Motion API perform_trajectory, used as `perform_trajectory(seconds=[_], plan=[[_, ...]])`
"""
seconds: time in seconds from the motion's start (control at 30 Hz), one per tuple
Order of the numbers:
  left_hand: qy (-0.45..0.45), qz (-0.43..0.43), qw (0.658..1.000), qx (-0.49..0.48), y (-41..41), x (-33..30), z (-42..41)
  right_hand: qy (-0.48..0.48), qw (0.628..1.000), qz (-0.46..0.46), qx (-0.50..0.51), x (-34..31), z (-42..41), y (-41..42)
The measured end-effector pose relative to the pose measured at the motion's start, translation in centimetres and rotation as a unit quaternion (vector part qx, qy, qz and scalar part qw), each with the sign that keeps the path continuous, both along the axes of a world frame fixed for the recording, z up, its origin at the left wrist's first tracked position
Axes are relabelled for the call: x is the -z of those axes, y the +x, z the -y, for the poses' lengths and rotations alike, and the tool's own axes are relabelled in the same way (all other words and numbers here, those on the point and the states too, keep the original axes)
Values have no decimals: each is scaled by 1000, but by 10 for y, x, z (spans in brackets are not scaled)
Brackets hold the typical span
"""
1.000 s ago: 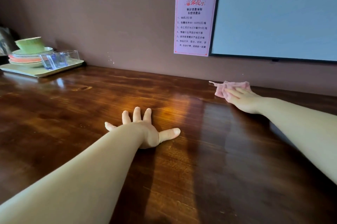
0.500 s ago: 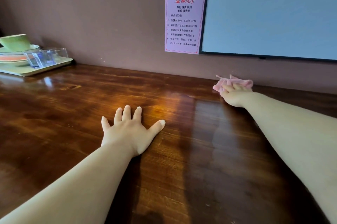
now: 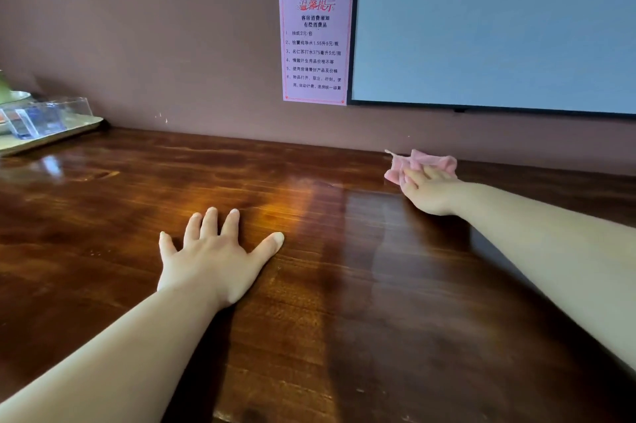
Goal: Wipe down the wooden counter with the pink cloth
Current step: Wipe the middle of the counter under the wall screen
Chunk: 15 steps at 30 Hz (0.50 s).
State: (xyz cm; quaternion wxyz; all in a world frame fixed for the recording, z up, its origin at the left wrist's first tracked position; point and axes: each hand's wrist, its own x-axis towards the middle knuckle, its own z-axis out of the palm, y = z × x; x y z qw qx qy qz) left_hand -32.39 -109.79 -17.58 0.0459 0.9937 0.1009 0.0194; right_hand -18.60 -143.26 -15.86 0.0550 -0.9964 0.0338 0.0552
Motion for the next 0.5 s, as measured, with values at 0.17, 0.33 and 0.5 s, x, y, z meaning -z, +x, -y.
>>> perform_trajectory(seconds=[0.17,0.33,0.5], plan=[[4,-8,1000,-1,2,0,-1,22,999,10,33,-1,19,10],[3,-6,1000,1,1,-2,0,29,999,-10,17,-2,17,14],[13,-13,1000,-2,4,-1,-2,15,1000,-4,-27,10,39,6]])
